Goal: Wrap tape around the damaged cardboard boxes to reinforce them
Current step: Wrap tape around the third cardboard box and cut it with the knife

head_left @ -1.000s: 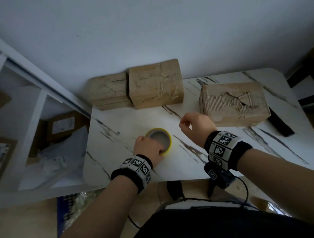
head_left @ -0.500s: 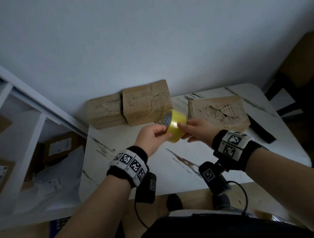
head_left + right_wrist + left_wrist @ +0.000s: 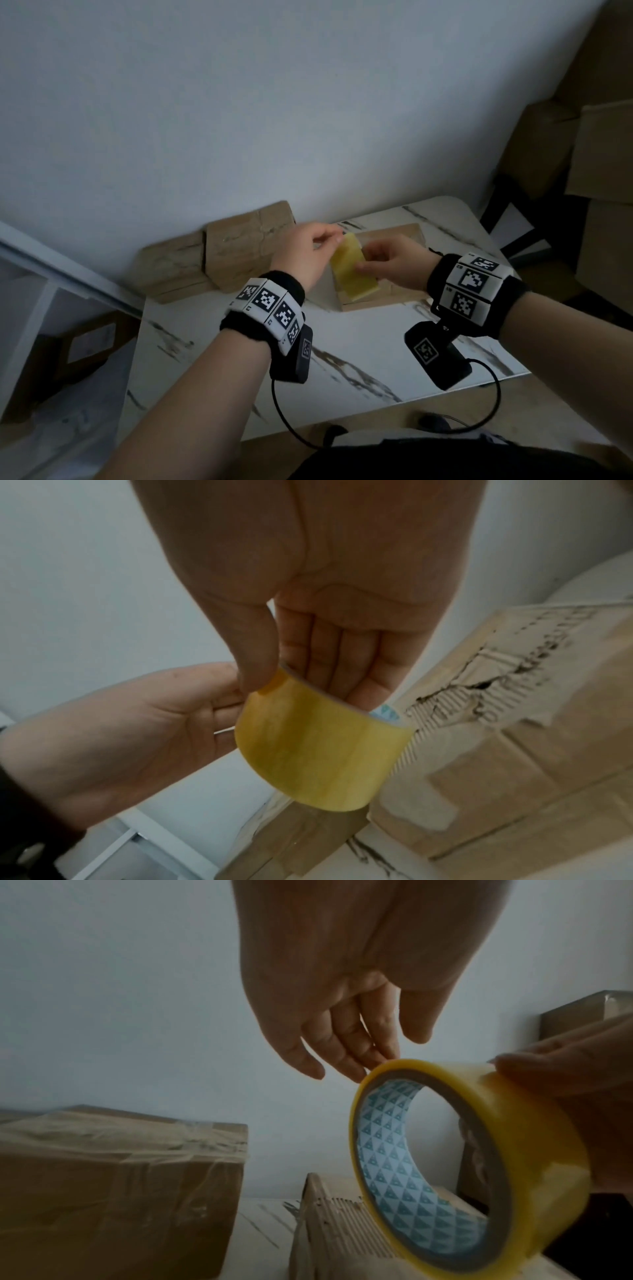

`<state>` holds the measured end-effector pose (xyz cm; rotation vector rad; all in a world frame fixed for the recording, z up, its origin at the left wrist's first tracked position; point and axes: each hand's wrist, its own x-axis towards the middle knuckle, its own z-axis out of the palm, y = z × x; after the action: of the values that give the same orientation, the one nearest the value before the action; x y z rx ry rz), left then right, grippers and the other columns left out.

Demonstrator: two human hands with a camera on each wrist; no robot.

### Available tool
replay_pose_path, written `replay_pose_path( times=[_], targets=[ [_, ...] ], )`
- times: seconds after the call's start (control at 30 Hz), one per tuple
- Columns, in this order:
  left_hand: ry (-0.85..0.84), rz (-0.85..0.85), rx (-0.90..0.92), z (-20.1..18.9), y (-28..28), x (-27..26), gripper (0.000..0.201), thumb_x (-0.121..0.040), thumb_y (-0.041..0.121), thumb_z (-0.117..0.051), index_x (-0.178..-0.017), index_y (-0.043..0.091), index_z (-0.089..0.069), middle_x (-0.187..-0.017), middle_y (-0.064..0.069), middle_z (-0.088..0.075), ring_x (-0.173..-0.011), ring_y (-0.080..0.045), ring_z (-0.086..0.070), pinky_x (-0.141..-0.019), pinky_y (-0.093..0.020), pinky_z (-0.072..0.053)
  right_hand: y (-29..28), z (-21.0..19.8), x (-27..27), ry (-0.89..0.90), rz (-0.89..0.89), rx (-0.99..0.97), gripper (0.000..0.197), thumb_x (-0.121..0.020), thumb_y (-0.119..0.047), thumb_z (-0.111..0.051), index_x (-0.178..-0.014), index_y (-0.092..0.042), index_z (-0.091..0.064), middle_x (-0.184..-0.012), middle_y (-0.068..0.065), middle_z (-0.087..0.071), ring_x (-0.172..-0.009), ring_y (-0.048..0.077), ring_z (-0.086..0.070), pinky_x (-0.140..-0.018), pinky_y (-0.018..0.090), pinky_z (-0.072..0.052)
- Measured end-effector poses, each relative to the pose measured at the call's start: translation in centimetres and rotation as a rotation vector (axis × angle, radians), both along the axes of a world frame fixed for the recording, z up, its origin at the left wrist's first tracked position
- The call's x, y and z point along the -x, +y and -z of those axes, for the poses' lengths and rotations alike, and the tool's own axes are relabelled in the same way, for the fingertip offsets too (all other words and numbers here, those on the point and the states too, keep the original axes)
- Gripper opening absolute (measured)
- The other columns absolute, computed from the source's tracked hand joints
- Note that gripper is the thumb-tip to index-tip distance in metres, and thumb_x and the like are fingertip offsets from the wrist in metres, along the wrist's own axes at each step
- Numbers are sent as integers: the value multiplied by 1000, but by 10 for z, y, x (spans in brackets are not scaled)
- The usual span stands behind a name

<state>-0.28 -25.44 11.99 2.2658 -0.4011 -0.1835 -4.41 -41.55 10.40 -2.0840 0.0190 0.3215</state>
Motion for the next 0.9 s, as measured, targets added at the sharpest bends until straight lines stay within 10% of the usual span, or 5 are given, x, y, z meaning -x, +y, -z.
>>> replay_pose_path(
  times=[0.13, 0.27, 0.47, 0.67, 0.9],
  targets=[
    [-35, -32, -14, 0, -14, -2, 6, -88, 19, -65, -92, 16, -69, -78, 16, -58, -72, 3, -51, -63, -3, -40, -14, -4, 1, -42, 2, 75, 31, -88, -19, -64, -85, 12, -58, -65, 5, -42, -56, 10, -36, -54, 19, -29],
    [-114, 1, -166, -2, -26, -5, 6, -91, 23, -59, -91, 19, -64, -85, 9, -59, -80, -7, -53, -71, -20, -39, -21, -3, -1, -55, 78, 49, 25, -90, -18, -60, -98, 5, -65, -84, 16, -63, -76, 28, -58, -72, 32, -46],
    [-69, 20, -125, -4, -40, -8, 9, -90, 19, -60, -81, 21, -60, -80, 2, -67, -81, -18, -66, -80, -36, -53, -29, -11, -5, -35, 195, 314, 18, -91, -31, -55, -82, -15, -59, -67, -4, -51, -71, 18, -52, -57, 27, -36],
    [-25, 113, -91, -9, -45, -14, 21, -89, 18, -63, -72, 29, -56, -67, 9, -65, -65, -5, -67, -76, -34, -56, -36, -17, -2, 21, 175, 375, 48, -89, -32, -61, -134, -21, -47, -114, 6, -60, -101, 22, -57, -82, 25, -40],
    [94, 147, 11, 7, -41, -19, 9, -90, 20, -63, -96, 17, -68, -79, 1, -71, -68, -7, -69, -74, -17, -52, -42, -8, 1, 94, 254, 278, 7, -86, -29, -65, -85, -23, -64, -74, -10, -52, -66, 4, -48, -54, 18, -35]
  ],
)
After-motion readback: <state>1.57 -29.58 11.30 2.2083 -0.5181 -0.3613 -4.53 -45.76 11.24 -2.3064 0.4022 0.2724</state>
